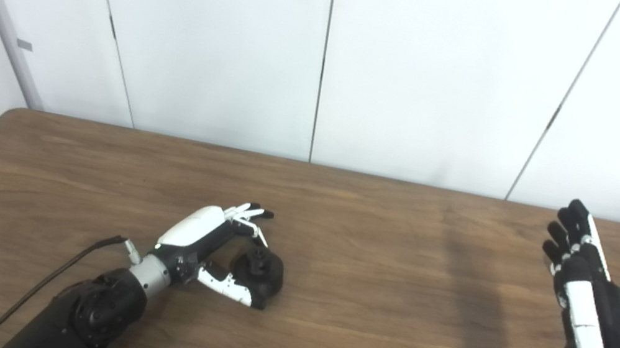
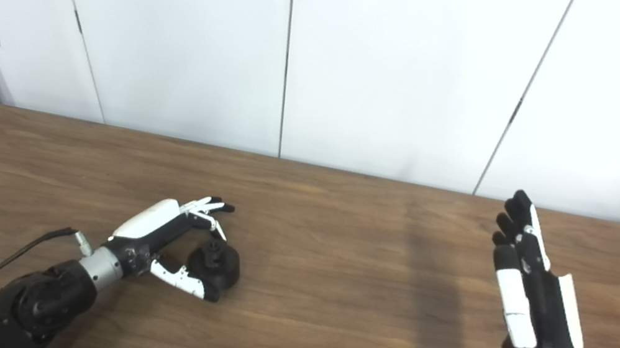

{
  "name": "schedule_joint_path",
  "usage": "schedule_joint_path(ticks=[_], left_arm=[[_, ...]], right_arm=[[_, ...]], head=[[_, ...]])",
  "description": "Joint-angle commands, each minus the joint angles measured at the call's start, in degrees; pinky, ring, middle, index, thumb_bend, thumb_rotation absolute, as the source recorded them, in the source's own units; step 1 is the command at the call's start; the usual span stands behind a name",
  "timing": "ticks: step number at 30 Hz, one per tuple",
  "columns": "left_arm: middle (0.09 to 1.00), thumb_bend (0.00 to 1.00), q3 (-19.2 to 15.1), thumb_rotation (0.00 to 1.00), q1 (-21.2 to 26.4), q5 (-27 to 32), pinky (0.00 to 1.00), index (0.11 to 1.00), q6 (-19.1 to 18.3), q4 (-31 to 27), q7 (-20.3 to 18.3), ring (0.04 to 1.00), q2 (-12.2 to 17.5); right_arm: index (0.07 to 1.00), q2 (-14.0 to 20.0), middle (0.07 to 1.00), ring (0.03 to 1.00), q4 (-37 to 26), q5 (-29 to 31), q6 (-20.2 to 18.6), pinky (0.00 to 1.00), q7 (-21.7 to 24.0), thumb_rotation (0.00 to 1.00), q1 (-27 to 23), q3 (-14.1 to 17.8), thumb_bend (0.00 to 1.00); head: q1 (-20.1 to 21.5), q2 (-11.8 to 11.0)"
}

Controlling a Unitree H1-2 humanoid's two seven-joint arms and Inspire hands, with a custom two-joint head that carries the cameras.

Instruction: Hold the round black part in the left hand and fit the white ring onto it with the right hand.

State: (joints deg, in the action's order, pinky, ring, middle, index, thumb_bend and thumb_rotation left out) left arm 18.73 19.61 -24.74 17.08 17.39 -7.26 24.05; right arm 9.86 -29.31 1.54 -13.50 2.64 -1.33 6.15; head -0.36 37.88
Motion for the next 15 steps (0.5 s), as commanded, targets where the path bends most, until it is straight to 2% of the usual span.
schedule_joint_path(ticks=[1,9,15], left_arm=[[0.937,0.52,1.6,0.06,-0.4,-0.8,1.00,0.483,2.3,-1.8,-1.9,1.000,-0.6],[0.930,0.52,3.2,0.06,-1.4,-0.7,1.00,0.483,4.2,-2.7,-2.6,1.000,-2.3],[0.923,0.53,3.5,0.06,-1.2,-2.3,1.00,0.482,7.7,-1.1,-0.6,1.000,-3.0]], right_arm=[[0.979,0.1,0.985,0.972,-2.0,-0.3,2.4,0.97,-0.3,0.88,-1.2,0.2,0.58],[0.976,-0.2,0.984,0.970,-1.7,-0.9,3.6,0.96,-0.3,0.88,-1.2,-0.1,0.60],[0.969,-0.4,0.980,0.963,-1.8,-0.9,4.2,0.95,-0.4,0.88,-1.3,0.0,0.59]], head=[[0.3,-0.1],[2.5,0.2],[4.2,0.6]])
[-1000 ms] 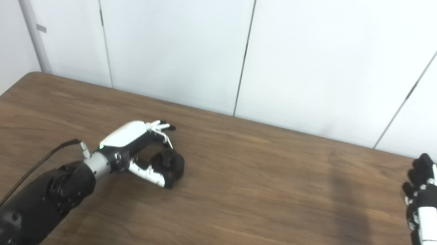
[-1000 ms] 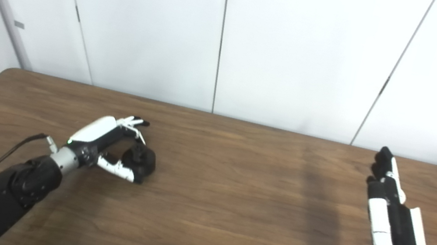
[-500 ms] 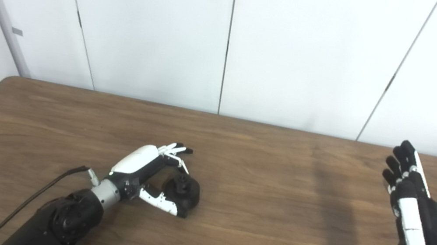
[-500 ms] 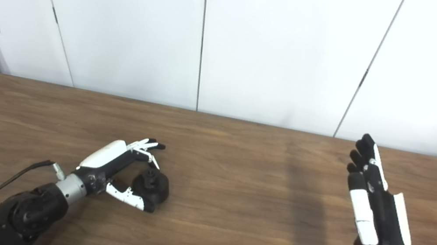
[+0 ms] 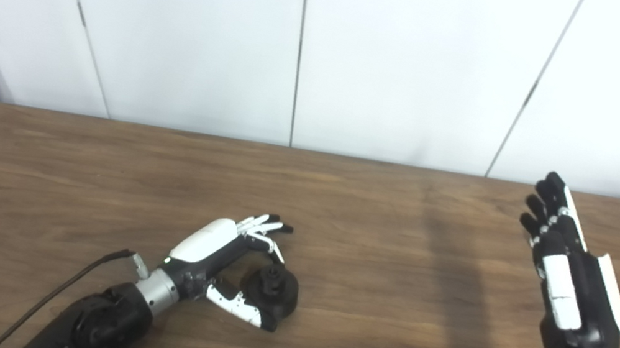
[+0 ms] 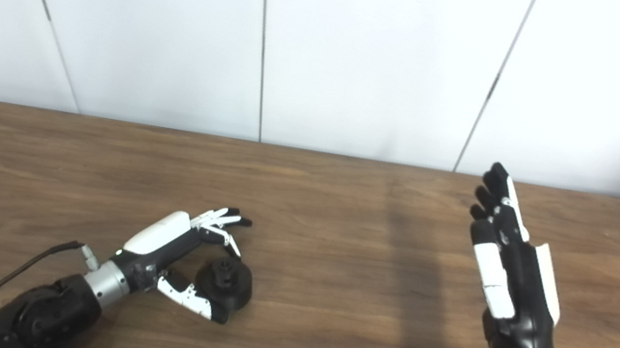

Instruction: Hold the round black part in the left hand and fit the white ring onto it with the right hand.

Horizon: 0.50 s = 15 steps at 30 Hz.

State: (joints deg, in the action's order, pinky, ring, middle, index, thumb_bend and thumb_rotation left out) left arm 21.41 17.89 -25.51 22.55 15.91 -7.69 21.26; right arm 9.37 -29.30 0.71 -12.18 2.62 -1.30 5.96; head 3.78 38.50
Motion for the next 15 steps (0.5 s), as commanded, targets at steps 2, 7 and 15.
schedule_joint_path(ticks=[2,7,15], left_arm=[[0.921,0.53,0.9,0.06,0.7,-2.3,1.00,0.483,3.4,1.0,0.5,1.000,-0.3],[0.910,0.53,1.2,0.06,0.5,-5.4,1.00,0.483,4.0,0.9,2.3,1.000,-0.7],[0.907,0.53,7.6,0.06,2.2,-11.7,1.00,0.483,4.4,2.8,12.7,1.000,2.0]], right_arm=[[0.967,-0.1,0.978,0.959,-2.0,-0.3,2.8,0.94,-0.5,0.87,-1.5,0.1,0.58],[0.968,0.0,0.977,0.959,-2.5,-1.3,2.6,0.94,-0.5,0.89,-1.7,0.0,0.58],[0.967,0.0,0.973,0.952,-3.8,-2.5,2.2,0.93,-0.5,0.90,-1.8,0.0,0.59]], head=[[0.6,0.2],[1.6,0.5],[2.7,0.8]])
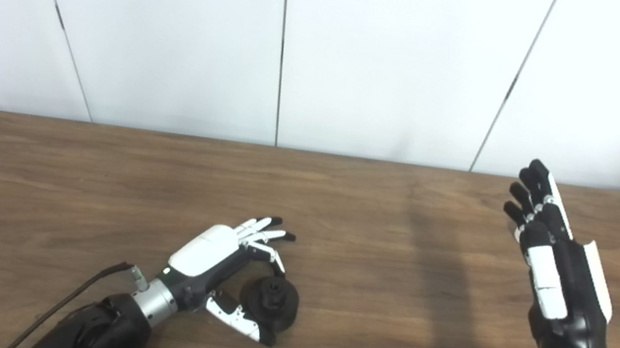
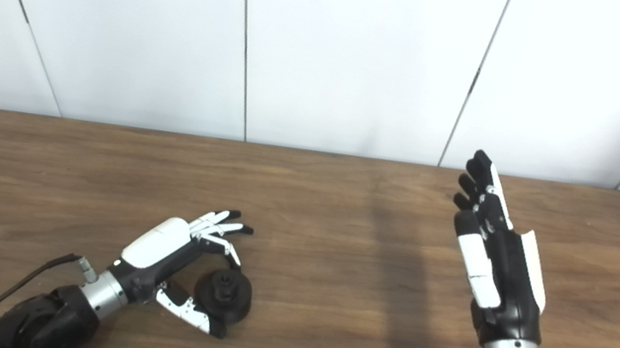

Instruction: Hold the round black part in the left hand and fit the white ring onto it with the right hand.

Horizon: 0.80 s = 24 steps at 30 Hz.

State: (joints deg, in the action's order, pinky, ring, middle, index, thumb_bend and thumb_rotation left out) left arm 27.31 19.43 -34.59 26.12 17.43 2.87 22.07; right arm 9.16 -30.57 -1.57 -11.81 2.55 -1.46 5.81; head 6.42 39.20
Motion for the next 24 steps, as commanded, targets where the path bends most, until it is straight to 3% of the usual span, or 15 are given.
schedule_joint_path(ticks=[1,4,10,20,24], left_arm=[[0.906,0.53,3.1,0.06,1.2,-3.5,1.00,0.483,0.8,2.0,4.5,1.000,1.6],[0.905,0.53,6.2,0.06,2.5,-3.6,1.00,0.483,0.8,4.1,8.7,1.000,2.4],[0.899,0.53,8.4,0.06,3.7,-2.3,1.00,0.483,0.8,6.5,9.7,1.000,2.6],[0.889,0.53,5.7,0.06,1.8,1.8,1.00,0.483,0.8,4.9,2.0,1.000,0.8],[0.889,0.53,5.0,0.06,1.5,1.9,1.00,0.483,0.8,5.1,1.1,1.000,0.4]], right_arm=[[0.967,0.2,0.973,0.951,-2.6,-0.3,1.7,0.93,-0.5,0.90,-1.6,0.2,0.59],[0.963,0.2,0.972,0.950,-3.2,-0.3,1.3,0.92,-0.4,0.91,-1.5,0.2,0.60],[0.958,0.2,0.971,0.952,-3.7,-0.4,0.8,0.92,-0.4,0.91,-1.5,0.4,0.62],[0.957,0.1,0.973,0.953,-3.9,-0.1,0.7,0.92,-0.6,0.89,-1.4,0.9,0.63],[0.954,0.1,0.971,0.950,-3.8,-0.3,1.2,0.92,-0.7,0.89,-1.2,0.9,0.63]], head=[[0.2,0.0],[0.4,0.2],[1.1,0.3],[1.5,0.4],[1.7,0.3]])
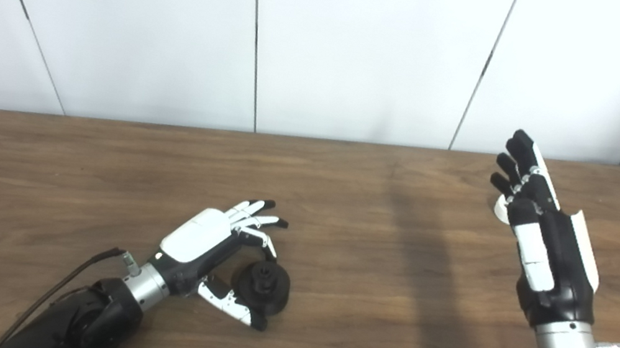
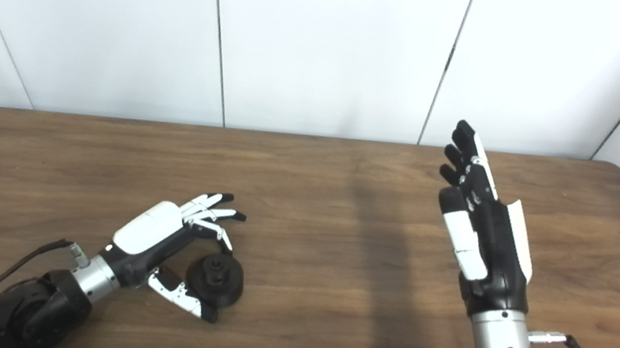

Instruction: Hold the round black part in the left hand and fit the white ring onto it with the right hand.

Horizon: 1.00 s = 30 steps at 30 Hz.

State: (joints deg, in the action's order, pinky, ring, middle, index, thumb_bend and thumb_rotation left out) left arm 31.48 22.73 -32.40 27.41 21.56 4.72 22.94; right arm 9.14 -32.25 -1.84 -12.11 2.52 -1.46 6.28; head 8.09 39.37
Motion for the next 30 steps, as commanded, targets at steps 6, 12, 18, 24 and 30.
schedule_joint_path(ticks=[6,12,18,24,30], left_arm=[[0.888,0.53,0.2,0.06,-2.0,-0.8,1.00,0.483,-0.5,1.2,-1.4,1.000,-0.7],[0.888,0.53,0.4,0.06,-2.0,-1.0,1.00,0.483,-0.5,0.7,-1.5,1.000,-0.9],[0.887,0.53,2.3,0.06,-1.8,-1.5,1.00,0.483,-0.5,0.7,0.0,1.000,-0.6],[0.885,0.53,3.7,0.06,-1.5,-1.4,1.00,0.483,-0.5,0.8,1.2,1.000,-0.3],[0.873,0.53,6.2,0.06,-1.2,-0.5,1.00,0.483,-0.5,1.5,4.2,1.000,0.0]], right_arm=[[0.956,0.5,0.966,0.952,-1.9,0.5,1.9,0.92,-0.7,0.90,-0.5,1.4,0.63],[0.949,1.0,0.963,0.949,-1.4,0.6,2.5,0.93,-1.0,0.86,0.2,3.4,0.59],[0.931,1.7,0.960,0.949,-2.7,0.1,1.0,0.93,-1.3,0.84,0.2,5.4,0.58],[0.901,6.0,0.936,0.920,-2.7,-5.4,-1.1,0.85,-2.1,0.68,-0.7,8.4,0.54],[0.881,9.7,0.913,0.913,0.8,-6.7,-1.7,0.84,-2.7,0.41,-2.0,11.3,0.55]], head=[[0.7,0.1],[1.9,-0.1],[4.1,-0.2],[5.7,-0.4],[6.1,-0.7]])
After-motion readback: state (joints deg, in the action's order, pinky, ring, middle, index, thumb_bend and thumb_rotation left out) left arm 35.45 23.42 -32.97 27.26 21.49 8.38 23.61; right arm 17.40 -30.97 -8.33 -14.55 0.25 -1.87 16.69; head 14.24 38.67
